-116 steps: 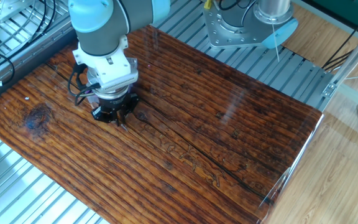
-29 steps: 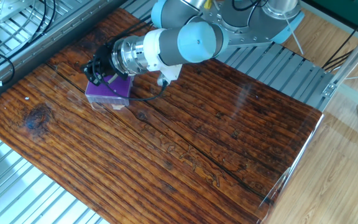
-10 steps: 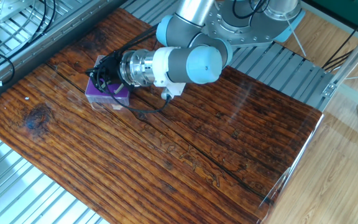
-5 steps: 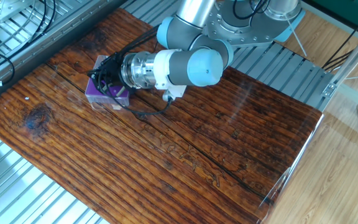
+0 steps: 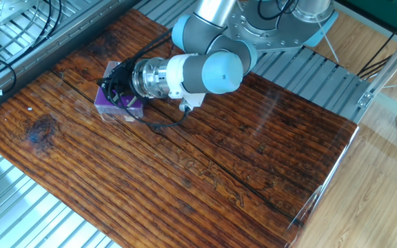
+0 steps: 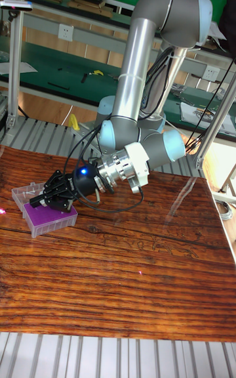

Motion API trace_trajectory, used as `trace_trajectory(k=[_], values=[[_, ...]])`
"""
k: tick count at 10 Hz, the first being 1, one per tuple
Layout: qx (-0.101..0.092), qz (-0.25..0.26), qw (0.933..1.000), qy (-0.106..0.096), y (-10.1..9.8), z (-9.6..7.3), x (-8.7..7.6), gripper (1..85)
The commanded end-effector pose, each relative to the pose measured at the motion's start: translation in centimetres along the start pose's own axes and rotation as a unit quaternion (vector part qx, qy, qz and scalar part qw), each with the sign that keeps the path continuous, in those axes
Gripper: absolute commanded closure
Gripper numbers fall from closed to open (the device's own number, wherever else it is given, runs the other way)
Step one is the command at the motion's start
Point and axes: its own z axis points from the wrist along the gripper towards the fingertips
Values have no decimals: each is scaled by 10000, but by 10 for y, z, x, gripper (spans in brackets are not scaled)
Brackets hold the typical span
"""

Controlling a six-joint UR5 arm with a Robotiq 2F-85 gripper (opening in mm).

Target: Insert a small pipette tip into the holder for small pipette tips

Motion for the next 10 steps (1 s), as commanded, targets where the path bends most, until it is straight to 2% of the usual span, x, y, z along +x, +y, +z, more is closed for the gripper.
trace_trajectory(k=[1, 4, 8, 10], values=[[-109, 5, 9999, -86, 5, 0, -1, 847], [-227, -1, 9997, -55, 5, -16, 2, 847], [-294, 26, 9996, 22, 8, -19, 3, 847], [-387, 4, 9989, 271, 12, -23, 15, 847]])
